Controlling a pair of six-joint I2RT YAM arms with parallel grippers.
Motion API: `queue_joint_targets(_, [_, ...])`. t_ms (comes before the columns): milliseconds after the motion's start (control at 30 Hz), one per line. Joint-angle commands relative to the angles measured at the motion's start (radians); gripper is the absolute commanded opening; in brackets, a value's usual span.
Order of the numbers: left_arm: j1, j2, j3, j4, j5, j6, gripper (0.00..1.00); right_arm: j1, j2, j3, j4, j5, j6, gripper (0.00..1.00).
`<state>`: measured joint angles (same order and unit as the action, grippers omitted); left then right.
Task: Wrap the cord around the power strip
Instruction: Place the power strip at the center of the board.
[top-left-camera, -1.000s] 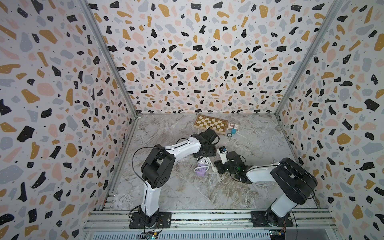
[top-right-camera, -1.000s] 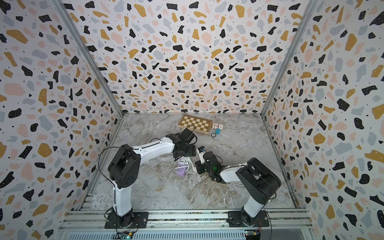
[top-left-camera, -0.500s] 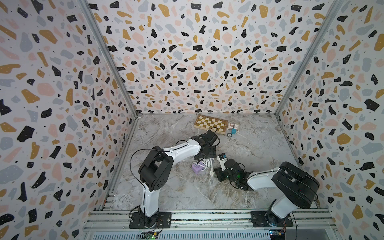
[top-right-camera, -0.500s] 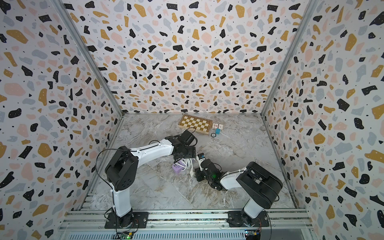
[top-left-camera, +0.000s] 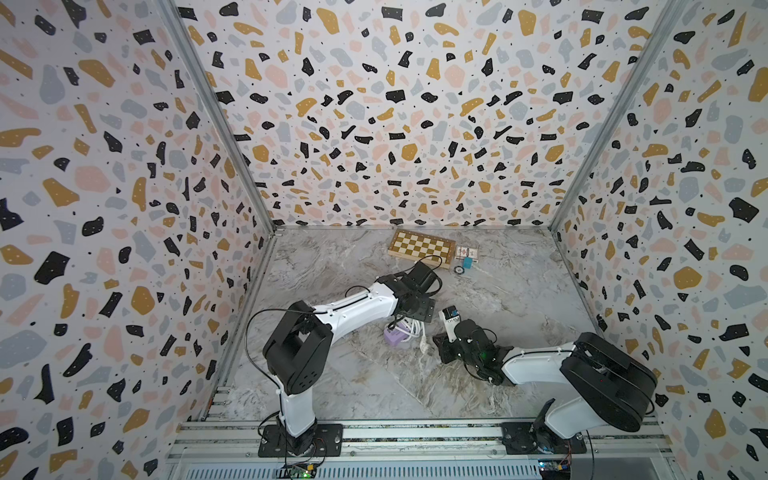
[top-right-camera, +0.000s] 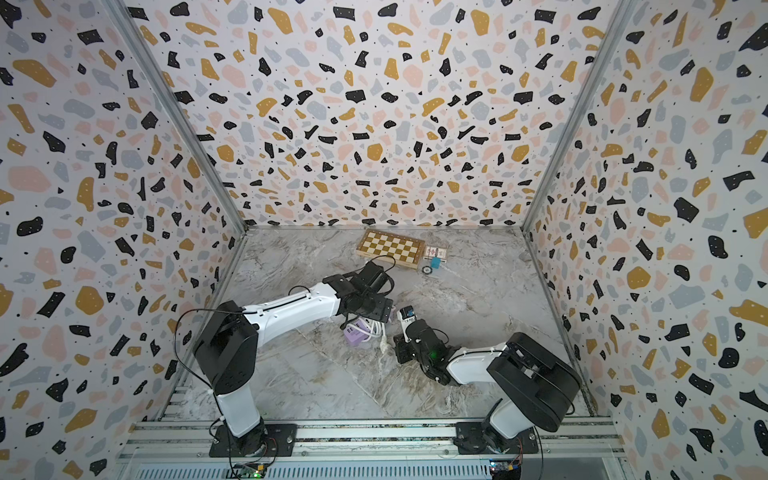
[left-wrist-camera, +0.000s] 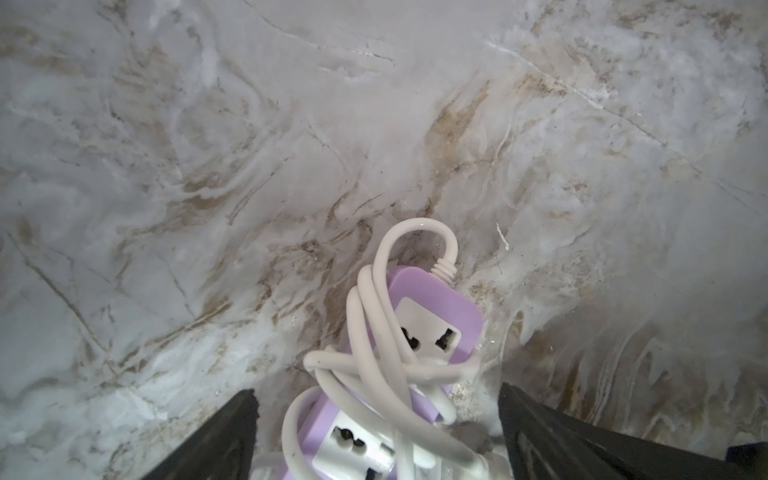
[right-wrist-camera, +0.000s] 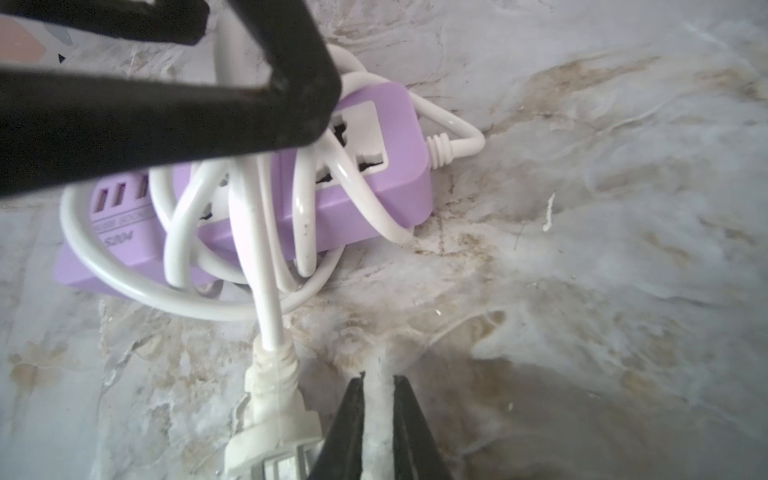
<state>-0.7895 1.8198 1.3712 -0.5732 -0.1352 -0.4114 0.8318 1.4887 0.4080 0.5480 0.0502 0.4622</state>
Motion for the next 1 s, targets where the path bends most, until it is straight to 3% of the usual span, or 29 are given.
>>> queue_joint_targets(0, [-0.01, -0.036, -0.036, 0.01, 0.029, 0.131, 0.92, -0.003, -0.059, -0.022, -0.022, 0.026, -0.03, 0.24])
queue_joint_targets(233, [-0.052, -0.095, -0.144, 0.087, 0.055, 0.261, 1.0, -0.059, -0.182, -0.1, -0.02, -0.013, -0.079, 0.42])
queue_joint_targets(400, [-0.057, -0.096, -0.162, 0.095, 0.076, 0.341, 0.99, -0.099, -0.252, -0.145, -0.027, -0.048, -0.112, 0.53])
queue_joint_targets(567, [-0.058, -0.054, -0.146, 0.084, 0.036, 0.386, 0.99, -0.109, -0.283, -0.154, -0.046, -0.052, -0.137, 0.57])
queue_joint_targets(967, [-0.059, 0.021, -0.135, 0.088, 0.01, 0.358, 0.99, -0.111, -0.283, -0.159, -0.03, -0.064, -0.14, 0.61])
